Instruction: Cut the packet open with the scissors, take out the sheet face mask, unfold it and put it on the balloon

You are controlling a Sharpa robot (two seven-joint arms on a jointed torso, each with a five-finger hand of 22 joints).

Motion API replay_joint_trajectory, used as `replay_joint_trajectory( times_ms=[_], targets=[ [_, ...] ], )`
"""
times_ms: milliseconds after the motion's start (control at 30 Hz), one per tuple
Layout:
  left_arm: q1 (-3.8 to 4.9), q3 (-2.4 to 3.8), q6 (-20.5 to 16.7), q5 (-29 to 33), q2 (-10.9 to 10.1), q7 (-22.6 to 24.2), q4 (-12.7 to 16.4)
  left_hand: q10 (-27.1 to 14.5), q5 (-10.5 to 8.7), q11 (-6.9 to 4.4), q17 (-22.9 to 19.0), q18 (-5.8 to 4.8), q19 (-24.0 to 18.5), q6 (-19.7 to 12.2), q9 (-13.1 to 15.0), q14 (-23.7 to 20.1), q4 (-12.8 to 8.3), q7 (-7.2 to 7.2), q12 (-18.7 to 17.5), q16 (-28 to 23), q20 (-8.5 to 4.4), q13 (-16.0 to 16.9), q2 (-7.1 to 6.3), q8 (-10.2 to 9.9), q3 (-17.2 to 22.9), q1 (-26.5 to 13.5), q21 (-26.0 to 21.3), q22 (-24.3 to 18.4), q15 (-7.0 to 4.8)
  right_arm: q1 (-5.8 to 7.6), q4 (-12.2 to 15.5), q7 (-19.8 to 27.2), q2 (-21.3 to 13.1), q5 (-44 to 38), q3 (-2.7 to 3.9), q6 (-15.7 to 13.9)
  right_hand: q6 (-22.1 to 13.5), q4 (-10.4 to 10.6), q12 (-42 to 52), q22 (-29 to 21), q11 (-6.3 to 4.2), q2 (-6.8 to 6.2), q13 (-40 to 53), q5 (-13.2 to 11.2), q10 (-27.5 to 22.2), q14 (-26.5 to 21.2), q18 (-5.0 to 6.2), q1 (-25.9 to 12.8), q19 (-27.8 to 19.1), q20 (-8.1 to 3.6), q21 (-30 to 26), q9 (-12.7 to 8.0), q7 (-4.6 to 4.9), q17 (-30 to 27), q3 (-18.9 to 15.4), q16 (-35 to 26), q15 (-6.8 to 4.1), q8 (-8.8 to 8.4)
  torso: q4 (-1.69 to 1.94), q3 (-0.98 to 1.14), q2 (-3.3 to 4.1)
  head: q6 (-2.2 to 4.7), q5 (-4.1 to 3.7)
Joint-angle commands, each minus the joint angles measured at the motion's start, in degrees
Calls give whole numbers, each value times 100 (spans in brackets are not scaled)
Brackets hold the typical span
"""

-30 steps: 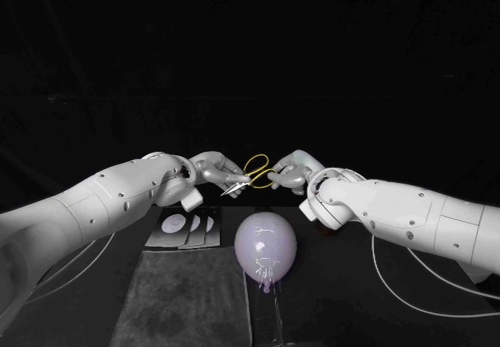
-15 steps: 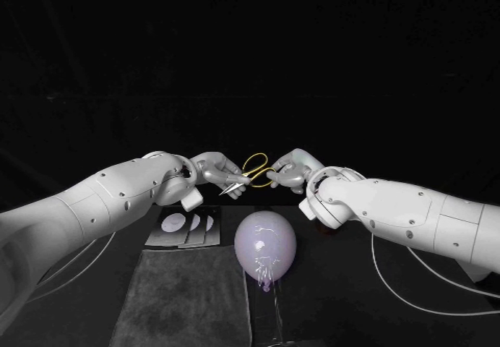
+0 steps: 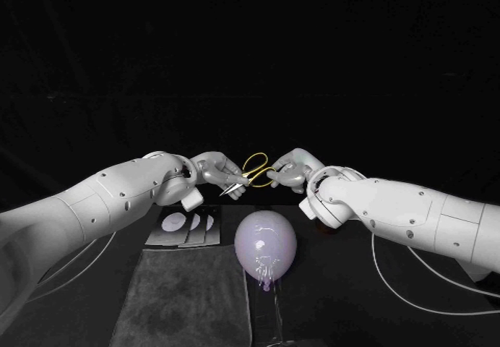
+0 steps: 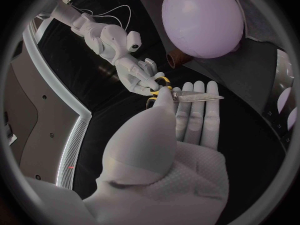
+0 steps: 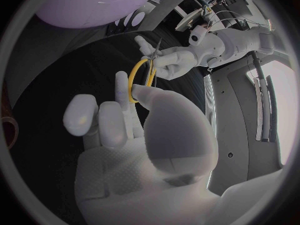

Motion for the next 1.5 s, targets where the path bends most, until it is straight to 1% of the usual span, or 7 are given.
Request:
replay_joint_trajectory(
  times_ms=[33,267,733,967,1200,1333,1500],
  targets=[
    [-2,-1,74,-98,3,140,19,244,36,-173,37,20,43,54,100,75,-110,-27,-12,32,-31,-14,-74,75,402,156,64,37,-31,4,-2,67,-3,-63,5,24,42,-600,10,-47,-157,36,4,40,185,59,95,-19,-61,-12,-45,9,-6,-82,638,-40,-60,12,-4,-1,3,-2,-3],
    [-15,-14,-6,-70,-4,187,19,380,17,-183,120,3,9,55,262,148,23,-33,-94,-1,-65,-16,-435,163,1197,-43,207,133,-48,6,-59,198,0,24,4,333,-303,-634,-315,-2025,51,-52,-177,280,-467,-835,467,-279,-1578,118,-1713,-47,224,-2242,537,-1771,135,-235,-4,4,-1,1,8],
    [-19,-28,-9,130,-64,97,19,536,30,-183,374,-6,-197,-29,712,235,-405,-17,-182,-88,-77,7,-1229,349,3263,-1202,651,444,-53,11,-142,688,-220,-42,1,1034,-1161,-335,-282,-4260,907,-342,-1155,-19,-2841,-3809,339,-620,-3487,1116,-5209,-493,605,-4012,-549,-5374,1231,-1107,6,1,-1,44,11],
    [-19,-34,59,208,-118,15,15,551,29,-184,415,-11,-251,-33,779,247,-567,-15,-177,-98,-85,13,-1275,368,3470,-1396,748,515,-55,28,-194,1007,-543,-392,2,968,-1027,-405,-157,-4476,775,-219,-1135,-32,-2642,-3097,528,-412,-2810,1113,-5306,-567,664,-4064,-736,-5144,1043,-1129,-3,6,2,47,56],
    [-40,-41,122,292,-165,-76,-6,560,28,-184,449,-14,-302,-39,830,255,-689,-14,-176,-108,-86,16,-1293,378,3607,-1553,826,573,-56,177,19,1266,-1015,-1234,62,1227,-751,-659,32,-3705,425,-73,-1132,-178,-2009,-429,517,-34,-722,372,-3795,-679,490,-3221,-685,-3340,390,-1166,-1,21,9,37,56],
    [-69,-44,153,317,-165,-118,-36,562,28,-184,468,-14,-333,-43,859,258,-766,-13,-176,-114,-88,17,-1298,382,3680,-1636,874,609,-58,316,302,1057,-1195,-2012,79,1328,-288,-618,-33,-331,314,-205,-1146,2,-1560,251,30,-127,515,291,-575,-708,434,-285,-263,-315,256,-1079,-13,16,5,44,52],
    [-101,-49,220,346,-155,-145,-72,562,28,-184,468,-14,-333,-43,859,258,-766,-13,-176,-114,-88,17,-1298,382,3680,-1636,874,609,-58,454,716,799,-1259,-3167,92,1354,-353,-581,-168,264,355,-282,-1143,-167,-1532,186,-28,-169,540,312,-71,-741,445,187,-105,122,338,-1165,0,22,12,39,48]
  ],
)
